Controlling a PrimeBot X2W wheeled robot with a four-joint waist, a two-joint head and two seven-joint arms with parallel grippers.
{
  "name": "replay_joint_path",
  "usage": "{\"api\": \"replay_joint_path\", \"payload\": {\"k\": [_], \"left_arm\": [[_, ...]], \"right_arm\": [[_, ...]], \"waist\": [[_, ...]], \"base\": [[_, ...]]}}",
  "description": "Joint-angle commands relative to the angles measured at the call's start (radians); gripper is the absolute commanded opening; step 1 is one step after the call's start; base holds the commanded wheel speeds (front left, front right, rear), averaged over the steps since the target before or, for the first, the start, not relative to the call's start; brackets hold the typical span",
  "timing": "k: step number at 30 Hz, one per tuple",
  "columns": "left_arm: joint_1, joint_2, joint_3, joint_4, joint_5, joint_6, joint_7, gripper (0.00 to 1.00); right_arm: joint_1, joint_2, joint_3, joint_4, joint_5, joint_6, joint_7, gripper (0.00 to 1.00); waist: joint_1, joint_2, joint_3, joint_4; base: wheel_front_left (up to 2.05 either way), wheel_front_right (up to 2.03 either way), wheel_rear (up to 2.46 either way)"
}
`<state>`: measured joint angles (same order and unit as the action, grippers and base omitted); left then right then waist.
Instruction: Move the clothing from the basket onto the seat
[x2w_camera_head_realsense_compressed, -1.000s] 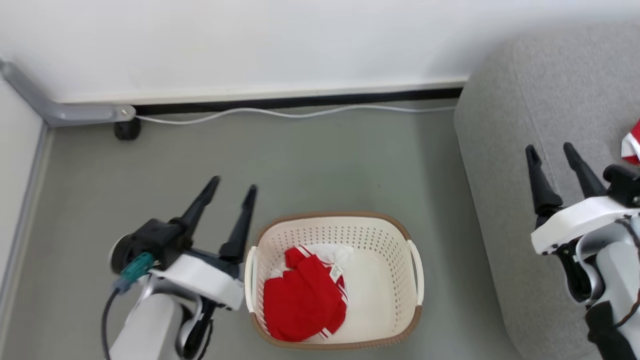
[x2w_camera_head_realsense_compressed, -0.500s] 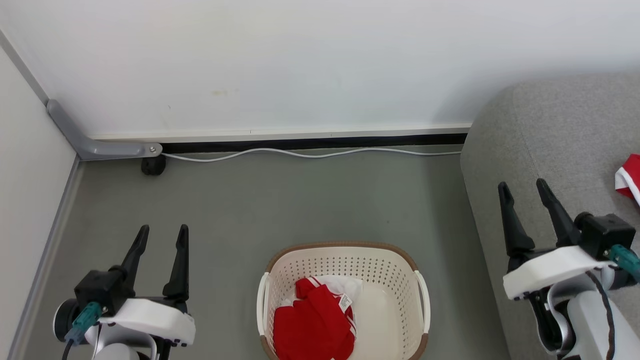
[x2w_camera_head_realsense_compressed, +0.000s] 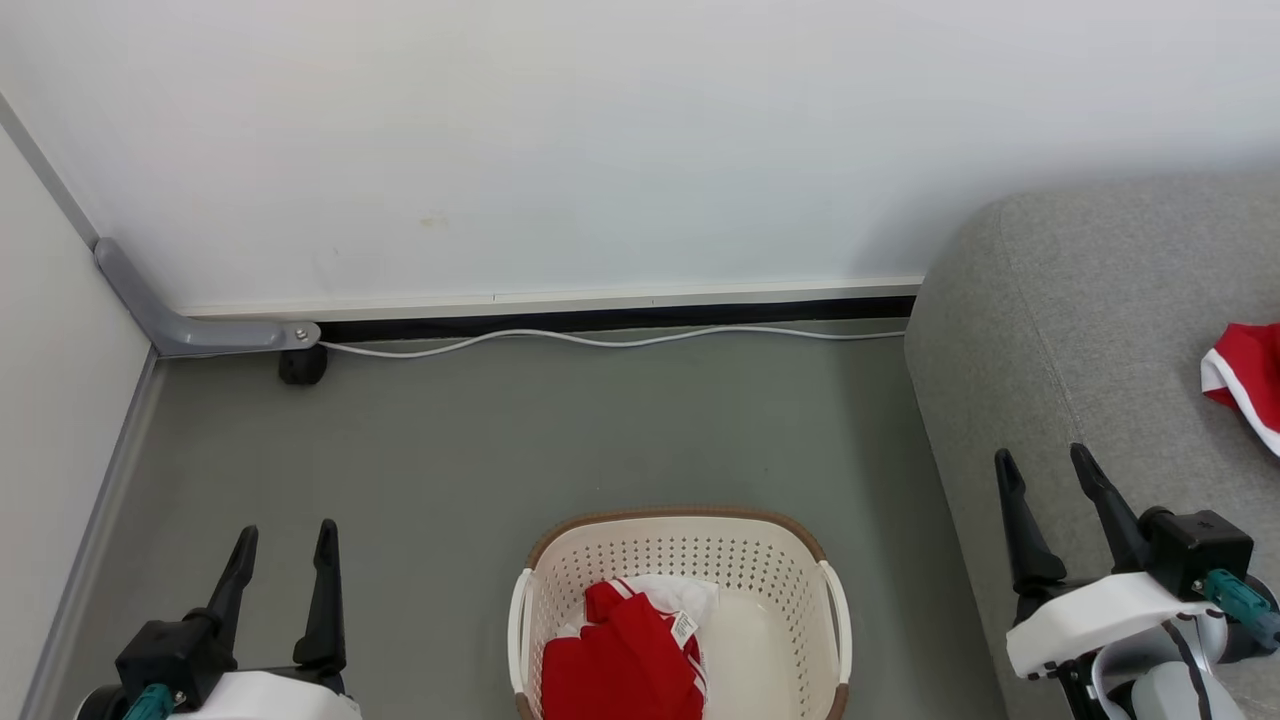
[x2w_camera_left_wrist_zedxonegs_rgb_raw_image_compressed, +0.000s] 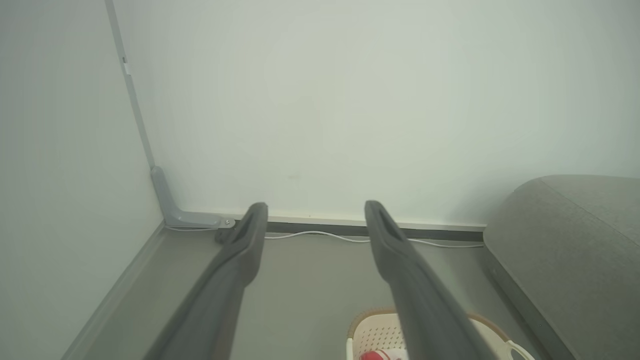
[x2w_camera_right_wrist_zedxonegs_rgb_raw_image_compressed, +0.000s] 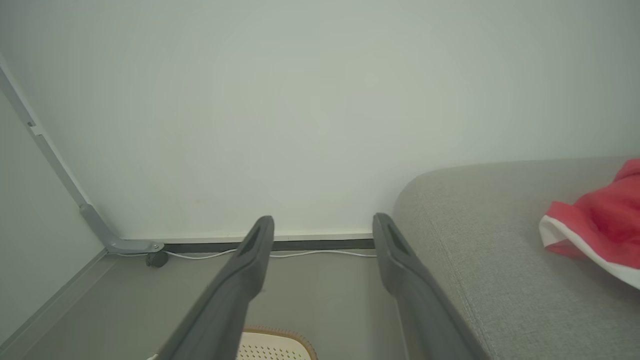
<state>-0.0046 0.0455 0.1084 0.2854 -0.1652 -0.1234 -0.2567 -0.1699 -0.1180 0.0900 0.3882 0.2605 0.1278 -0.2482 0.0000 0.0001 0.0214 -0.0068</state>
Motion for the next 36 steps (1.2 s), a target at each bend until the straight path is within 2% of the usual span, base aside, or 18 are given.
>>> {"api": "replay_joint_path", "payload": {"k": [1,10,20,27,36], "left_arm": [[-0.013,0.009,0.039,-0.031,0.011,-0.004,-0.005,1.00],[-0.005,0.005,0.047,-0.033,0.015,-0.005,-0.005,1.00],[-0.025,0.005,0.003,-0.009,-0.008,-0.006,-0.005,1.00],[-0.071,0.005,-0.061,0.030,-0.036,-0.006,-0.005,1.00],[-0.186,0.005,-0.195,0.075,-0.067,-0.006,-0.005,1.00]], "right_arm": [[-0.008,-0.002,0.012,-0.027,-0.011,0.003,-0.014,1.00],[-0.013,0.004,0.008,-0.028,-0.010,0.003,-0.014,1.00],[-0.031,0.010,0.003,-0.047,-0.001,0.003,-0.014,1.00],[-0.081,0.010,-0.005,-0.092,-0.001,0.003,-0.014,1.00],[-0.184,0.014,-0.016,-0.161,-0.008,0.003,-0.014,1.00]], "waist": [[0.0000,-0.0001,0.001,-0.001],[0.0000,-0.0001,0.007,-0.008],[0.0000,-0.0001,0.050,-0.017],[0.0000,-0.0001,0.157,-0.030],[0.0000,-0.0001,0.346,-0.045]], "base": [[0.00,0.00,0.00],[0.00,0.00,0.00],[0.00,0.00,0.00],[0.00,0.00,0.00],[0.00,0.00,0.00]]}}
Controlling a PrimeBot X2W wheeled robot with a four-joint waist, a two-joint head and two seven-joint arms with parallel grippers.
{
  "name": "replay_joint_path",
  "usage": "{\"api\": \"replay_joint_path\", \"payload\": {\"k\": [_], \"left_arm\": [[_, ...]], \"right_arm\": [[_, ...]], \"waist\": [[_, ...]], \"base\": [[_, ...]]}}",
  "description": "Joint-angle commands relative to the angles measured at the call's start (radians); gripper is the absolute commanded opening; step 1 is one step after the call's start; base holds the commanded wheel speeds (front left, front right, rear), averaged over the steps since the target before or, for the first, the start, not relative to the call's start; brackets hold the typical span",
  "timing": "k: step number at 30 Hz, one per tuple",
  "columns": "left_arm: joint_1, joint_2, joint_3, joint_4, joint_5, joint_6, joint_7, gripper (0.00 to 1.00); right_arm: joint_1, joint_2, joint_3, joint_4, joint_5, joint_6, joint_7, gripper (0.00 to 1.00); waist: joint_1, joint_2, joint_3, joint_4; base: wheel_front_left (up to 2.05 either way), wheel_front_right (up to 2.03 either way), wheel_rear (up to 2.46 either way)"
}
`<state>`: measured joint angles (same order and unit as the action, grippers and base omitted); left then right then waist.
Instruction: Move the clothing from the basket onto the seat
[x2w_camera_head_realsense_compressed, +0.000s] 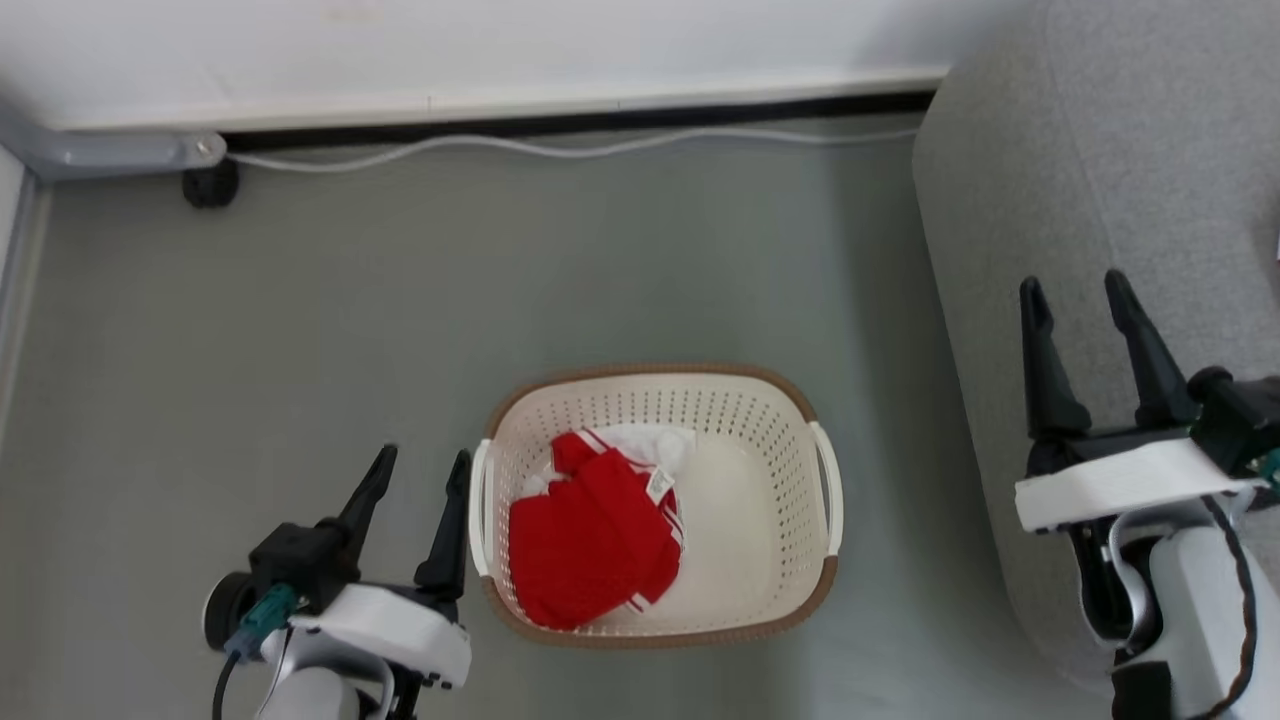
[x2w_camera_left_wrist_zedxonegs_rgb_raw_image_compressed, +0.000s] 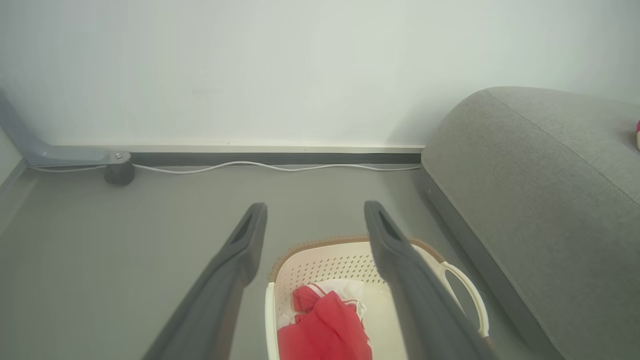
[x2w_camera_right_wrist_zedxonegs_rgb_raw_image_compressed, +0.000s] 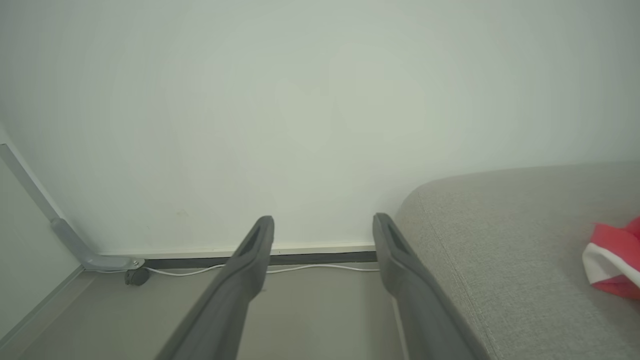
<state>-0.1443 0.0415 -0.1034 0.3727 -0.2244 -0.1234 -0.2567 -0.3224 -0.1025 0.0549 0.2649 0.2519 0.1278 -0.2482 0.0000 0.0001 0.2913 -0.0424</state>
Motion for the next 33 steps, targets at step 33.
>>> {"api": "replay_joint_path", "payload": {"k": [33], "left_arm": [[-0.653,0.009,-0.505,0.534,-0.095,0.048,-0.005,1.00]], "right_arm": [[-0.267,0.003,0.076,-0.175,-0.013,0.003,-0.014,1.00]], "waist": [[0.0000,-0.0001,0.538,-0.079]], "base": [[0.00,0.00,0.00]]}}
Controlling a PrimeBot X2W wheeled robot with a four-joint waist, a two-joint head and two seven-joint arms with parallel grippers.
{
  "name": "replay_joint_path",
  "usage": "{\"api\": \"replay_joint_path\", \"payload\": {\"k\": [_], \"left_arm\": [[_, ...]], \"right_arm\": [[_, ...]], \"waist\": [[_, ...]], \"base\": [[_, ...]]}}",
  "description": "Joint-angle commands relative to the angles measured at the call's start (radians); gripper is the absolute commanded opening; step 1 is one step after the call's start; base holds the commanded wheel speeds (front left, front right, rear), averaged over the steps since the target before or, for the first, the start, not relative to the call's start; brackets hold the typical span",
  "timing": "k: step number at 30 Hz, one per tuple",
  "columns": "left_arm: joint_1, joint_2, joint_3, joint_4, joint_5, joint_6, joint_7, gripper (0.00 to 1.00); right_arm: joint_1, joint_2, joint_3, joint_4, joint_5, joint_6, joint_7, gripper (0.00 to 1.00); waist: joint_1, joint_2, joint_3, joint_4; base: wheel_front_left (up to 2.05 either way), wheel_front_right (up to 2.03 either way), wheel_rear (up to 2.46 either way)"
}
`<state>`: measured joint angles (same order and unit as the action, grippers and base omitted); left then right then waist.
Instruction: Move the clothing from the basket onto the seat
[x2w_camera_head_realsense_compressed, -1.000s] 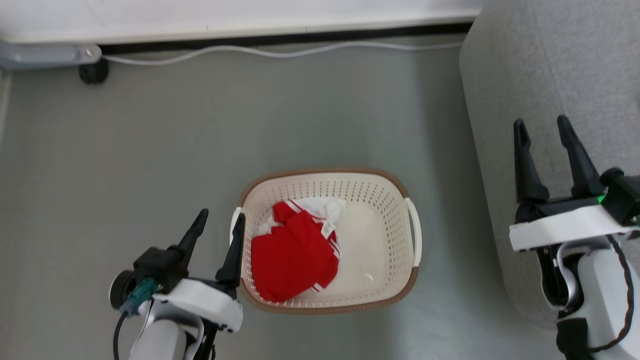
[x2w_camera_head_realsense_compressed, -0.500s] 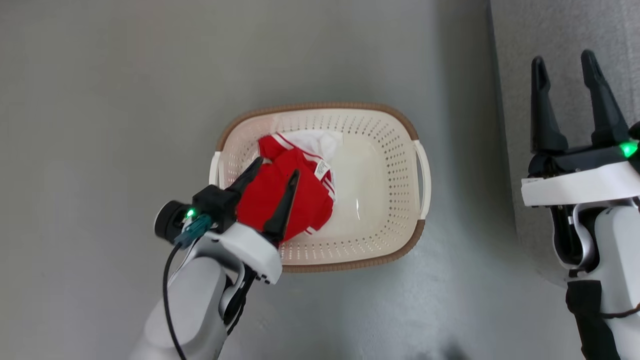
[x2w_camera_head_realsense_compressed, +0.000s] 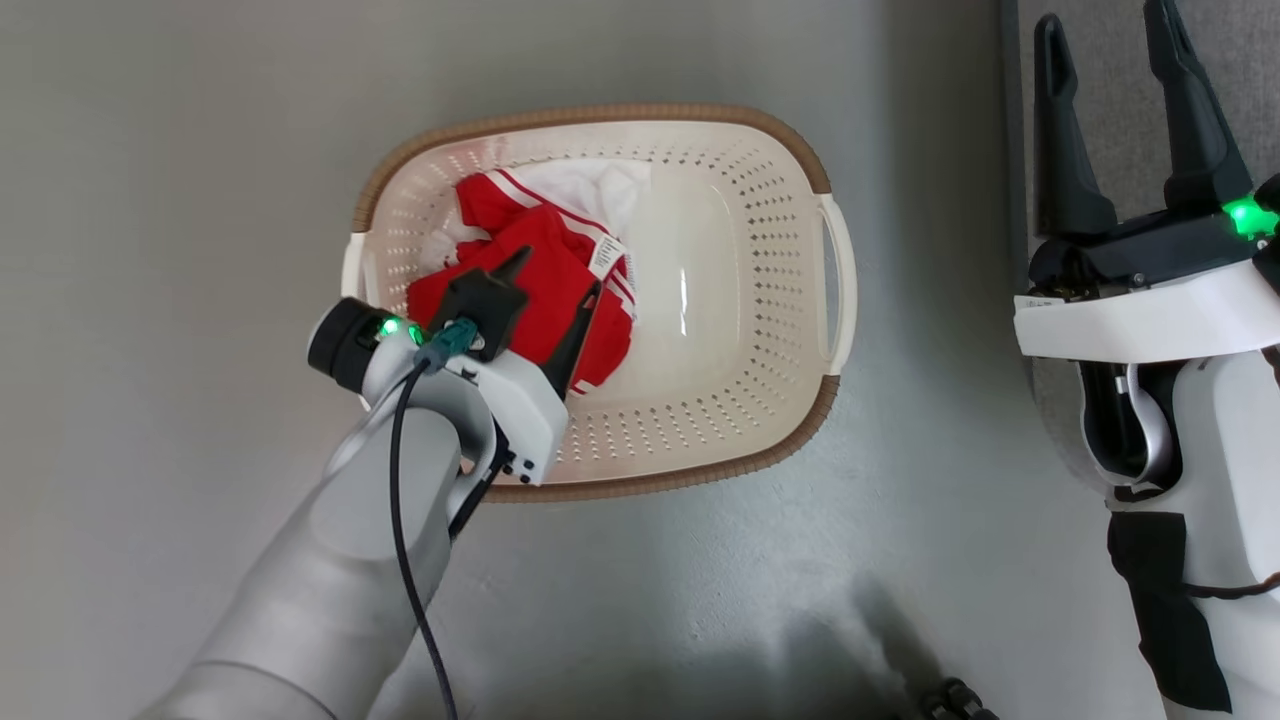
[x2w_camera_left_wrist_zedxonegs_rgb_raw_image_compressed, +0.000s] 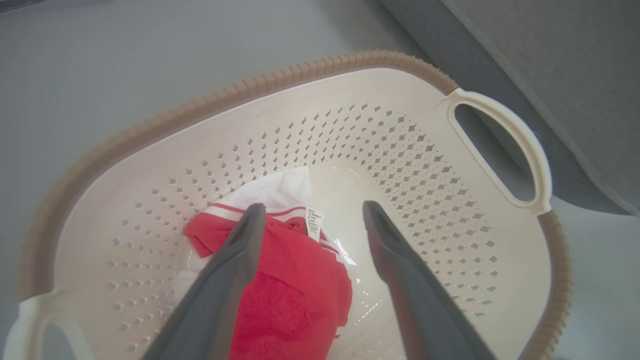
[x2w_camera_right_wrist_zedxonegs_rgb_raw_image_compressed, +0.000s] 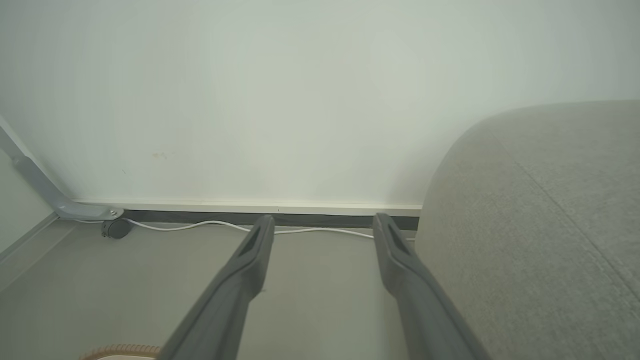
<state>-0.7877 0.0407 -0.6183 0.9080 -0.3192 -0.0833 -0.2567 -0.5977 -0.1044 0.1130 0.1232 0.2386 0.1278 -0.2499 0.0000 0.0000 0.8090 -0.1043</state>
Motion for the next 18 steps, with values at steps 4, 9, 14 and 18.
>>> {"api": "replay_joint_path", "payload": {"k": [4,9,14,18], "left_arm": [[-0.098,0.009,-0.060,0.118,0.010,0.029,0.012,1.00],[-0.187,0.009,-0.111,0.219,0.005,0.055,0.065,1.00],[-0.258,0.009,-0.154,0.286,0.008,0.076,0.144,1.00],[-0.296,0.009,-0.181,0.328,0.014,0.088,0.208,1.00]], "right_arm": [[-0.003,0.017,0.028,-0.046,0.009,0.003,-0.012,1.00],[-0.012,0.034,0.036,-0.062,0.020,0.003,-0.012,1.00],[-0.019,0.045,0.045,-0.077,0.029,0.003,-0.012,1.00],[-0.025,0.050,0.053,-0.087,0.037,0.003,-0.012,1.00]], "waist": [[0.0000,0.0000,0.054,-0.044],[0.0000,0.0000,0.100,-0.078],[0.0000,0.0000,0.149,-0.106],[0.0000,0.0000,0.180,-0.127]], "base": [[0.00,0.00,0.00],[0.00,0.00,0.00],[0.00,0.00,0.00],[0.00,0.00,0.00]]}}
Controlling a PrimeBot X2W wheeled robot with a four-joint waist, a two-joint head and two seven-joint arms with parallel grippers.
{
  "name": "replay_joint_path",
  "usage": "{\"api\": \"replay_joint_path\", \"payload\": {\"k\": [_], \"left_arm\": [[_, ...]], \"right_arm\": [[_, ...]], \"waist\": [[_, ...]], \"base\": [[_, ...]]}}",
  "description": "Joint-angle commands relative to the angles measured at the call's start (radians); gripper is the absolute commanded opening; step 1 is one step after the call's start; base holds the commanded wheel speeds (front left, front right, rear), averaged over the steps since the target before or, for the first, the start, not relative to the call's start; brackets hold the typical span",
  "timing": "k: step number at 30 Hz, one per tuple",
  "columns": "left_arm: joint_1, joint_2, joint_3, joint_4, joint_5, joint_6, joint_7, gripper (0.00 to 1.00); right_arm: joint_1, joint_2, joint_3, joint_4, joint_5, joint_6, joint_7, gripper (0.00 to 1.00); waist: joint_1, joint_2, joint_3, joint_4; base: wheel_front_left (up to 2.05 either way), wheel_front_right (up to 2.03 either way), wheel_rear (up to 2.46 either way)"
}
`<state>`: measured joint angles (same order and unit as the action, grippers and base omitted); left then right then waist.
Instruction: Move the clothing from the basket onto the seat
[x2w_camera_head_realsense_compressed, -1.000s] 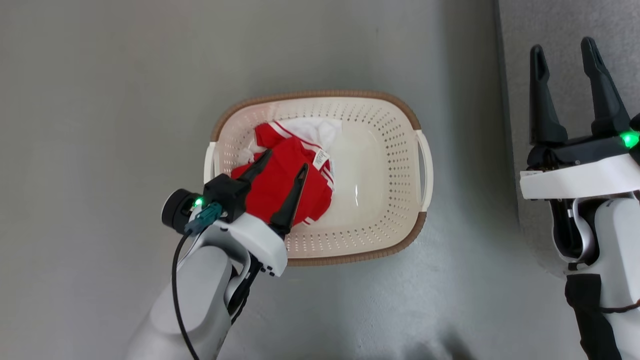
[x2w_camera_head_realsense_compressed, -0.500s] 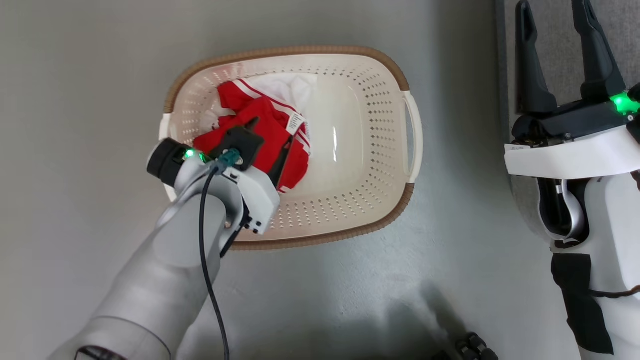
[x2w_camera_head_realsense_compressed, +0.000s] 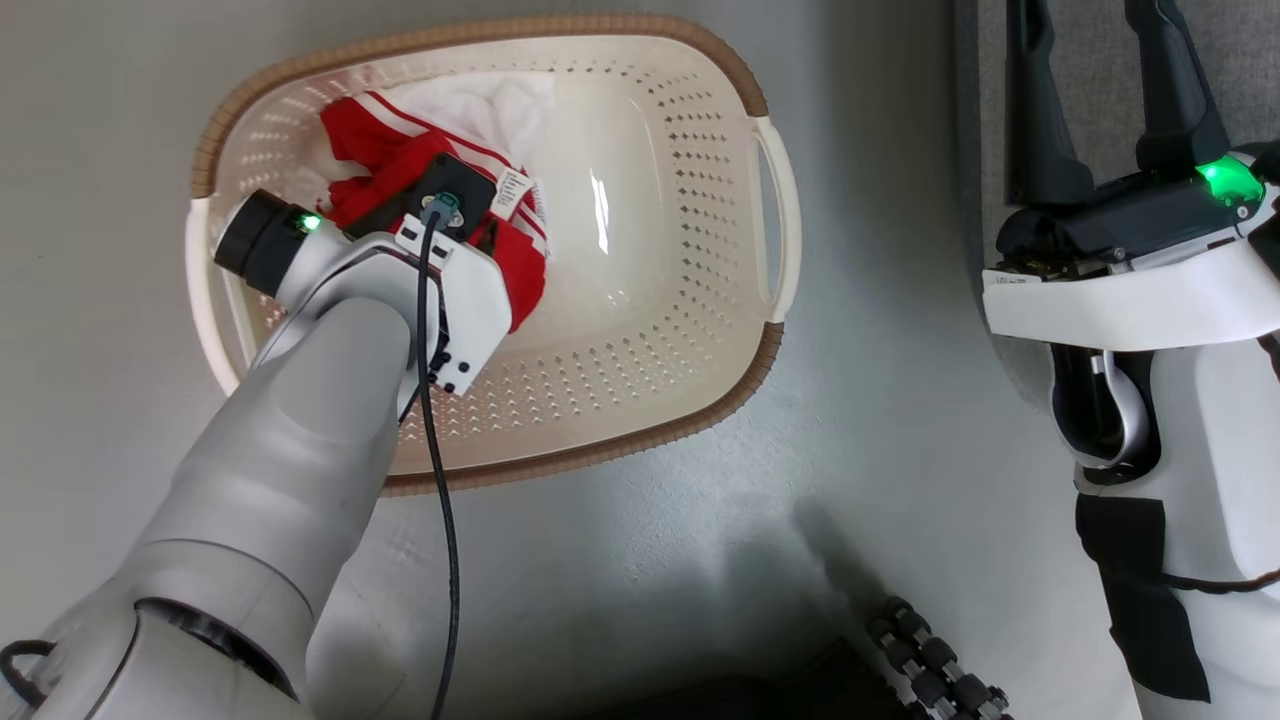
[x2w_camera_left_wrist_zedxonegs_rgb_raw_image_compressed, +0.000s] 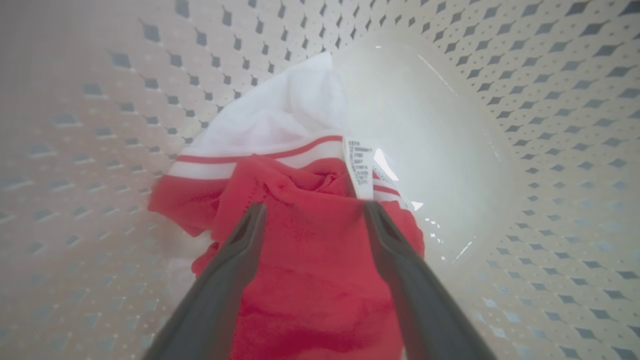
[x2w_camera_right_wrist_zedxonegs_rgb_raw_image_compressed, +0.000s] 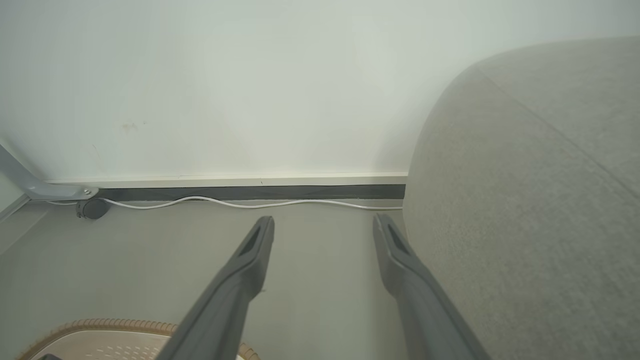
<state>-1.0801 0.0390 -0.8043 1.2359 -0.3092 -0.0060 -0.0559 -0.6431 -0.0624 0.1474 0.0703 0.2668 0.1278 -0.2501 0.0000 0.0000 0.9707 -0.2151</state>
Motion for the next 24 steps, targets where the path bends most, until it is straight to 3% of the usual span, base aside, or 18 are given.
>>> {"api": "replay_joint_path", "payload": {"k": [1,17,18,19,20,24], "left_arm": [[-0.012,0.011,0.001,0.007,0.005,0.014,0.018,1.00],[-0.055,0.045,-0.048,0.050,0.028,0.058,0.127,1.00],[-0.054,0.044,-0.046,0.051,0.023,0.055,0.128,0.83],[-0.050,0.044,-0.039,0.051,0.013,0.051,0.125,0.18],[-0.047,0.043,-0.036,0.051,0.007,0.048,0.117,0.00],[-0.042,0.040,-0.024,0.052,-0.015,0.031,0.068,0.00]], "right_arm": [[0.019,0.009,0.022,-0.038,0.010,0.003,-0.012,1.00],[0.014,0.012,0.039,-0.101,0.046,0.003,-0.012,1.00],[0.014,0.012,0.038,-0.103,0.045,0.003,-0.012,1.00],[0.014,0.012,0.036,-0.104,0.045,0.003,-0.012,1.00],[0.012,0.012,0.035,-0.105,0.045,0.003,-0.012,1.00],[0.001,0.012,0.031,-0.102,0.045,0.003,-0.012,1.00]], "waist": [[0.0000,0.0000,0.025,-0.021],[0.0000,0.0000,0.066,-0.056],[0.0000,0.0000,0.067,-0.055],[0.0000,0.0000,0.067,-0.053],[0.0000,0.0000,0.067,-0.052],[0.0000,0.0000,0.063,-0.049]], "base": [[0.00,0.00,0.00],[0.00,0.00,0.00],[0.00,0.00,0.00],[0.00,0.00,0.00],[0.00,0.00,0.00],[0.00,0.00,0.00]]}}
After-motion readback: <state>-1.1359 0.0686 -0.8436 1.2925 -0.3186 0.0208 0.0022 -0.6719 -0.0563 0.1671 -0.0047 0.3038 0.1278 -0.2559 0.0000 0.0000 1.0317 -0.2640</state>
